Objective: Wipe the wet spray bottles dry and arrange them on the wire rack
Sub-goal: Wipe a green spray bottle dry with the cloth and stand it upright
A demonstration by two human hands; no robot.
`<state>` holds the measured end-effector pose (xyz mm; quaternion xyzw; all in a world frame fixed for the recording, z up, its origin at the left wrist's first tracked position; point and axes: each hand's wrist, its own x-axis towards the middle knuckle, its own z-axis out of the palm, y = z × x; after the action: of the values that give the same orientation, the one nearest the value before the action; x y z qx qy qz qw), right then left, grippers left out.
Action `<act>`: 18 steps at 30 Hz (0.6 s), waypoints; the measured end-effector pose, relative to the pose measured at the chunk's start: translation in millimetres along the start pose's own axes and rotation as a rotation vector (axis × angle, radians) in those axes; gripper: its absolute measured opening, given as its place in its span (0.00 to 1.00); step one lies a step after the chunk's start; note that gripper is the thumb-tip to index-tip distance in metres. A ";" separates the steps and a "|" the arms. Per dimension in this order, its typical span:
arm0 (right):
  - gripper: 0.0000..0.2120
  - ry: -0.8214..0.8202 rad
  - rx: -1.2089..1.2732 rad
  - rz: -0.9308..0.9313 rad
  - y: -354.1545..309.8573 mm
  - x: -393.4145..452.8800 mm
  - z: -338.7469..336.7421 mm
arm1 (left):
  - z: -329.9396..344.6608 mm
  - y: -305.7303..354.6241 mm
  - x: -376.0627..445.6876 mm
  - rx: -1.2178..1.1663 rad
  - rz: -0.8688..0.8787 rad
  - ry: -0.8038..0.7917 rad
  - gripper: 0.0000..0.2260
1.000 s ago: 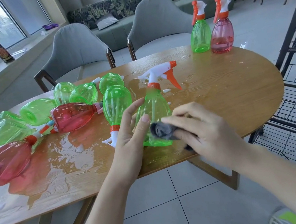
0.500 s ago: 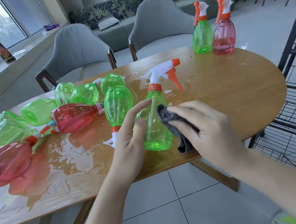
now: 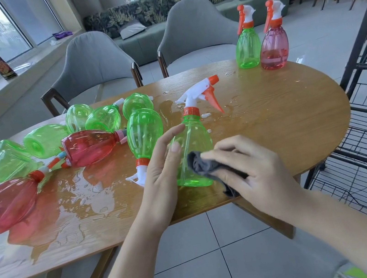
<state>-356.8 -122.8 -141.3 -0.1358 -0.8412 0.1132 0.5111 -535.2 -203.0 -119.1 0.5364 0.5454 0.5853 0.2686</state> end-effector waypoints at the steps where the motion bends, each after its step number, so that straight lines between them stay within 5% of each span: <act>1: 0.11 -0.043 0.005 -0.032 -1.1 -3.0 -0.4 | 0.3 -0.5 0.6 -0.021 -0.004 0.003 0.16; 10: 0.12 -0.095 -0.073 -0.138 1.7 -4.4 1.1 | -6.5 -4.9 1.9 -0.130 -0.093 -0.031 0.14; 18: 0.13 0.144 -0.045 0.121 12.4 16.7 2.9 | -21.8 -12.3 1.4 -0.126 -0.102 -0.112 0.20</act>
<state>-365.3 -105.6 -132.9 -0.2057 -0.7949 0.1151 0.5591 -559.0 -206.2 -126.3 0.5220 0.5180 0.5732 0.3613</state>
